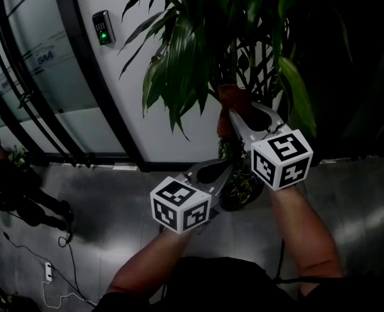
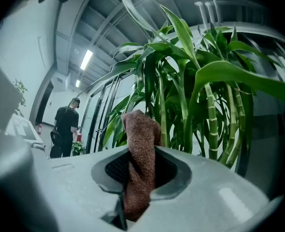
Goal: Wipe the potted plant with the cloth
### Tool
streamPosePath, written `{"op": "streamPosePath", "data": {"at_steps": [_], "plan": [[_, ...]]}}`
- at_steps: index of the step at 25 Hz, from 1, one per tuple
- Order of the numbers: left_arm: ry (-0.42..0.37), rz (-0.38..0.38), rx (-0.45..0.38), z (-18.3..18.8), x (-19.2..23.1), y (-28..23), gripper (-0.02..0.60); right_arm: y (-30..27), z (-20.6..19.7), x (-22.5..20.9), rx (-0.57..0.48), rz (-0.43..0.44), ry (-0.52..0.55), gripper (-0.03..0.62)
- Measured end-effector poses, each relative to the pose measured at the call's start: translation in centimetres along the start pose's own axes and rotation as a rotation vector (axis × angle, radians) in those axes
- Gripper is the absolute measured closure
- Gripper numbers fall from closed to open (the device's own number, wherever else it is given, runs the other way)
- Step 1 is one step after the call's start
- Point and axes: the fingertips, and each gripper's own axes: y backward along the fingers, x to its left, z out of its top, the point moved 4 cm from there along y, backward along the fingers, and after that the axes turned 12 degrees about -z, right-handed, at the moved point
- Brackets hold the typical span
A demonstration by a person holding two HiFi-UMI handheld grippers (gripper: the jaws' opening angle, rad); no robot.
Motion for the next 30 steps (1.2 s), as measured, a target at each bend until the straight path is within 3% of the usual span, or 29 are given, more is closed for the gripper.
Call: {"op": "streamPosePath", "data": {"at_steps": [30], "plan": [[-0.022, 0.054, -0.019, 1.1, 0.1, 0.7, 0.563, 4.3, -3.5, 2.0, 0.121, 0.154, 0.032, 0.523]]}}
